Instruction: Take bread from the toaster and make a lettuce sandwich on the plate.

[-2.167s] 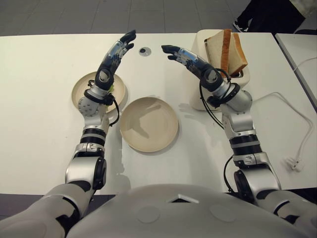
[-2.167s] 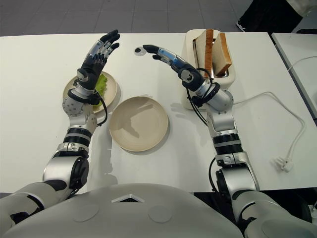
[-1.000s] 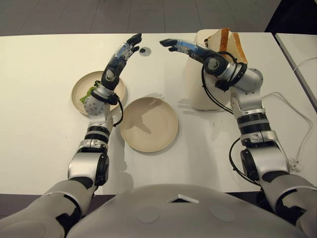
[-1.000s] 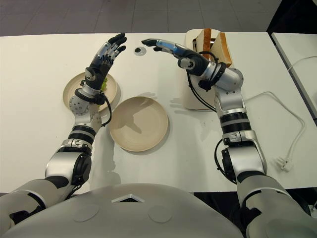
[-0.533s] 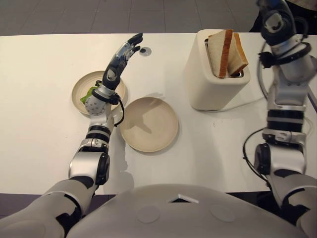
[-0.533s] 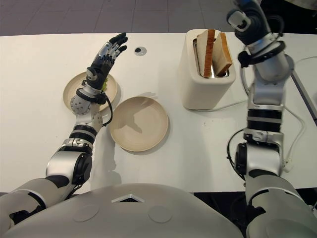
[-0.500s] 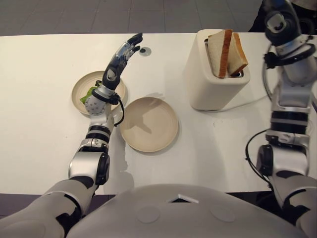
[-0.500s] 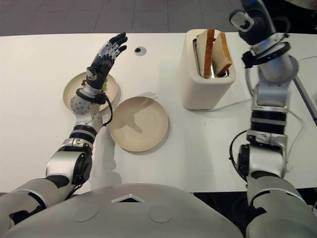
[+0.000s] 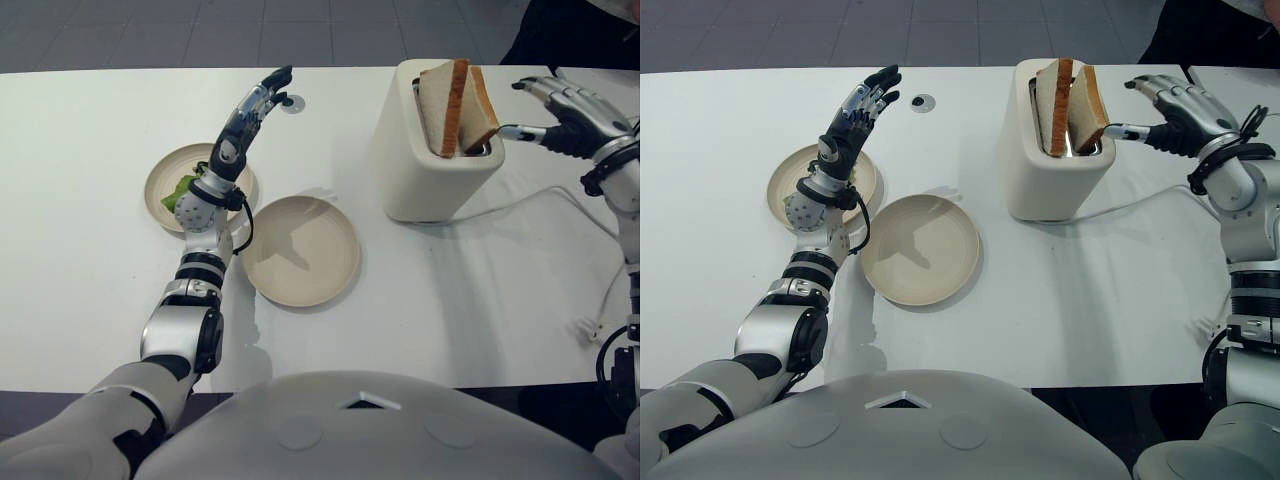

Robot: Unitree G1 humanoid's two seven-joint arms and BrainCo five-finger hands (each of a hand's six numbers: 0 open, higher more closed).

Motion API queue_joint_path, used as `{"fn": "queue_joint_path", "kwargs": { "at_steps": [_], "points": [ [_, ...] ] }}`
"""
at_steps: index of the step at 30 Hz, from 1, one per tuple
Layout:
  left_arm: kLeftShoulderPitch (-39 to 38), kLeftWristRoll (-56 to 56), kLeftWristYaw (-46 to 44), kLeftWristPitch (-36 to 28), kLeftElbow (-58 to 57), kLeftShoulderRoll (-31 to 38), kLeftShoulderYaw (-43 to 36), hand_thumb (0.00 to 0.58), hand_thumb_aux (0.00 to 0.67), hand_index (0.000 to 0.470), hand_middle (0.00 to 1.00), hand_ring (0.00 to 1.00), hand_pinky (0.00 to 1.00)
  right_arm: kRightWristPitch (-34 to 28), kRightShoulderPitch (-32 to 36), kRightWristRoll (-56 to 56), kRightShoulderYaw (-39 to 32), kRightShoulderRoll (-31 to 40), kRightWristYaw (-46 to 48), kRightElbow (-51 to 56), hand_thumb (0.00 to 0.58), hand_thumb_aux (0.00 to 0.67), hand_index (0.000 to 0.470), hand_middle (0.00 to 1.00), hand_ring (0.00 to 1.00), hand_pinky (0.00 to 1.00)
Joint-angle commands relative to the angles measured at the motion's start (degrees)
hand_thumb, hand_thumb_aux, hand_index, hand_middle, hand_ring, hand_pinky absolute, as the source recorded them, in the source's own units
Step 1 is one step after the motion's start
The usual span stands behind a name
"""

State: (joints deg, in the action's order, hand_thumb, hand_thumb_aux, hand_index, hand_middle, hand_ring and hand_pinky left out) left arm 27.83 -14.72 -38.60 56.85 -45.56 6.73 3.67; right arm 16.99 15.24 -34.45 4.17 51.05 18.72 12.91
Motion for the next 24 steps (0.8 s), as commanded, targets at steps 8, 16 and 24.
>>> {"fn": "queue_joint_path", "kwargs": {
  "at_steps": [8, 16, 24],
  "points": [
    [0.9, 0.5, 0.1, -0.6, -0.9, 0.3, -0.1, 0.0, 0.0, 0.0, 0.0, 0.0, 0.0, -2.6, 6.5, -3.5, -7.2, -1.2, -3.1, 2.6, 0.0, 0.0, 0.0, 0.0, 0.0, 0.0],
    [1.3, 1.1, 0.3, -0.2, -2.3, 0.3, -0.2, 0.0, 0.0, 0.0, 0.0, 0.0, 0.0, -4.4, 10.4, -2.7, -8.6, -4.3, -7.2, 4.4, 0.58, 0.67, 0.47, 0.62, 0.62, 0.62],
    [1.2, 1.2, 0.4, 0.1, -2.5, 0.4, -0.3, 0.0, 0.0, 0.0, 0.0, 0.0, 0.0, -1.8, 11.9, 3.7, -5.9, -7.8, -11.6, 1.7, 0.58, 0.67, 0.47, 1.0, 1.0, 1.0]
  ]
}}
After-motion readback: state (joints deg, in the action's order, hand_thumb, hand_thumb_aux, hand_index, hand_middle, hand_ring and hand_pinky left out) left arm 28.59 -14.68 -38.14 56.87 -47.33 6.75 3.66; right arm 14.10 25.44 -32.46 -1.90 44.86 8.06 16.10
